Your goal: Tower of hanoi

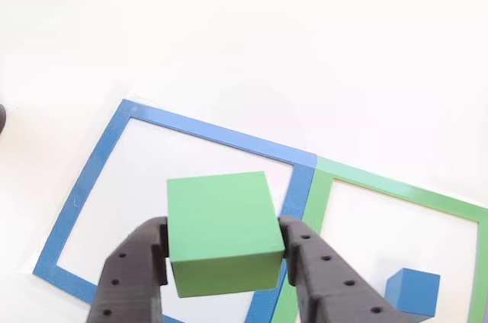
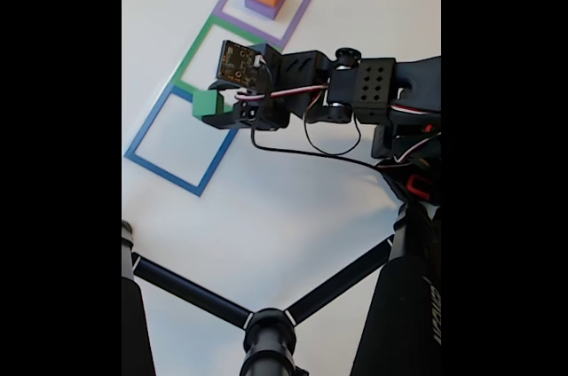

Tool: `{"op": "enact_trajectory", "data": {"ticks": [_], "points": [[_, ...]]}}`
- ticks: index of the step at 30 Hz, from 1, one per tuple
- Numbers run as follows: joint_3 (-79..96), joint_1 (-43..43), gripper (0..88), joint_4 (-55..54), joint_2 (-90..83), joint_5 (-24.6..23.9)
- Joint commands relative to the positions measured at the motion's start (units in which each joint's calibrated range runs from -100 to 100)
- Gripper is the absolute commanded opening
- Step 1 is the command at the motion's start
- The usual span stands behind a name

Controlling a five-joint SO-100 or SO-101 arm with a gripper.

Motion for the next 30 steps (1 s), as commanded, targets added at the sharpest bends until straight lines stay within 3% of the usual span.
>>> {"op": "enact_trajectory", "data": {"ticks": [1,11,27,30], "points": [[1.6,-1.2,6.0,-15.7,8.4,0.5],[0.0,-1.6,6.2,-42.5,34.4,0.5],[-2.4,-3.9,8.4,-54.9,48.6,0.5],[-2.4,-3.9,18.1,-56.1,49.7,0.5]]}}
